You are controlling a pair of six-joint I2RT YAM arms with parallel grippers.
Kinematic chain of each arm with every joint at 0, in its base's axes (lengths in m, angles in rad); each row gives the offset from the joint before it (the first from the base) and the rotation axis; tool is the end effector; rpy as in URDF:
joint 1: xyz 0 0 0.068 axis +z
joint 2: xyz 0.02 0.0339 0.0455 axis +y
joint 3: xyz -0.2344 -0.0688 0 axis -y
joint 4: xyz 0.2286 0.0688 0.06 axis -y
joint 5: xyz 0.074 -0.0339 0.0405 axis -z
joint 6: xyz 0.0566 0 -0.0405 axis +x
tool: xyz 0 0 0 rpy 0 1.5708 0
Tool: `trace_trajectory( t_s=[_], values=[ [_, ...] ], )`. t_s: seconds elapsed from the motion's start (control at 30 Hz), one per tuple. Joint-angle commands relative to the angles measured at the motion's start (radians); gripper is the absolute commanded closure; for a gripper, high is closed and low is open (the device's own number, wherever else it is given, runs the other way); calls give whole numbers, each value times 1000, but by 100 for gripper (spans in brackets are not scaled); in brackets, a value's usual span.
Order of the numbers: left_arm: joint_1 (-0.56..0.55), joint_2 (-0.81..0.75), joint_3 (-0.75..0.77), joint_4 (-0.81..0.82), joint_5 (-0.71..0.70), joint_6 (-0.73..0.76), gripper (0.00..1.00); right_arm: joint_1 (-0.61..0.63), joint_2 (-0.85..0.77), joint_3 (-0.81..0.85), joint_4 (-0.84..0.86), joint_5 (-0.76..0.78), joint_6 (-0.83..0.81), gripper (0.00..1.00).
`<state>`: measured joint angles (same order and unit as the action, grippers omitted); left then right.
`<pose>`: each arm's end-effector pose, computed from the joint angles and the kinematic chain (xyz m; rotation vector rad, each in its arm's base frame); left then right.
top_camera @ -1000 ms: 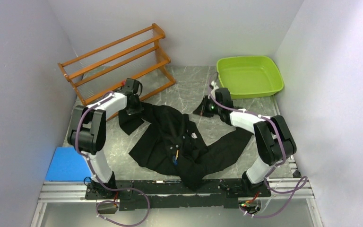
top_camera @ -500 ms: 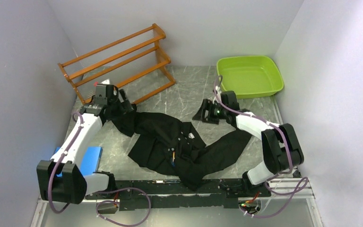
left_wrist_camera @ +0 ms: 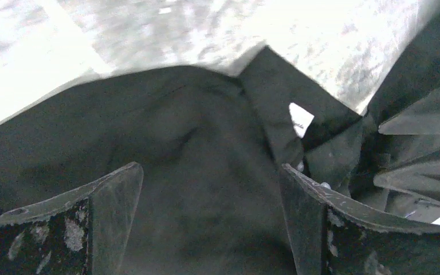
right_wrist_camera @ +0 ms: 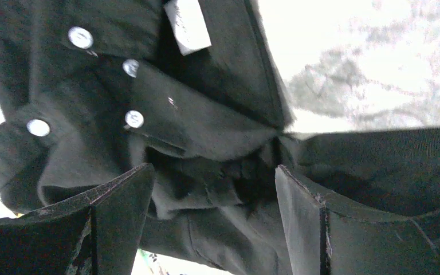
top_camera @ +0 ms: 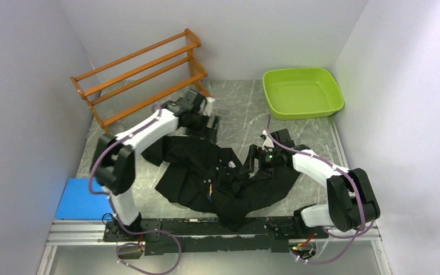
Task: Pin the brooch onto the clothing
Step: Flatten out the clothes at the center of the board.
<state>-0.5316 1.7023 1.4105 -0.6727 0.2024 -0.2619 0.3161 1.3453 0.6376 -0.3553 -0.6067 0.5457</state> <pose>0.3051 -0.1926 0.2312 0.4319 2.5685 -0.5585 0.2170 0.1049 0.1337 0.0926 2.7428 1.0744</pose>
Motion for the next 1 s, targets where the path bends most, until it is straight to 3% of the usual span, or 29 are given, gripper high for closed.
trace_trajectory(
  t_s=[0.0,0.17,0.27,0.33,0.47,0.5,0.73,0.83,0.97],
  values=[
    [-129,181,151,-43,94,161,8,3,1,-31,-134,21,-24,19],
    [-200,362,264,-73,59,200,13,4,32,-84,-25,-72,19,27],
    [-219,416,271,-70,21,212,24,6,78,-65,84,-147,66,43],
    [-223,438,277,-82,-19,211,42,6,109,-35,112,-185,77,54],
    [-223,408,280,-94,-114,195,94,0,107,57,76,-176,56,93],
    [-221,387,282,-94,-140,185,97,-4,102,90,47,-161,40,98],
    [-199,224,307,-88,-273,118,98,-46,60,356,-124,8,-90,100],
    [-131,179,332,-70,-241,70,95,-71,89,479,-123,101,-116,100],
    [27,144,341,40,-88,-31,93,-108,182,657,-82,208,-145,100]
  ],
)
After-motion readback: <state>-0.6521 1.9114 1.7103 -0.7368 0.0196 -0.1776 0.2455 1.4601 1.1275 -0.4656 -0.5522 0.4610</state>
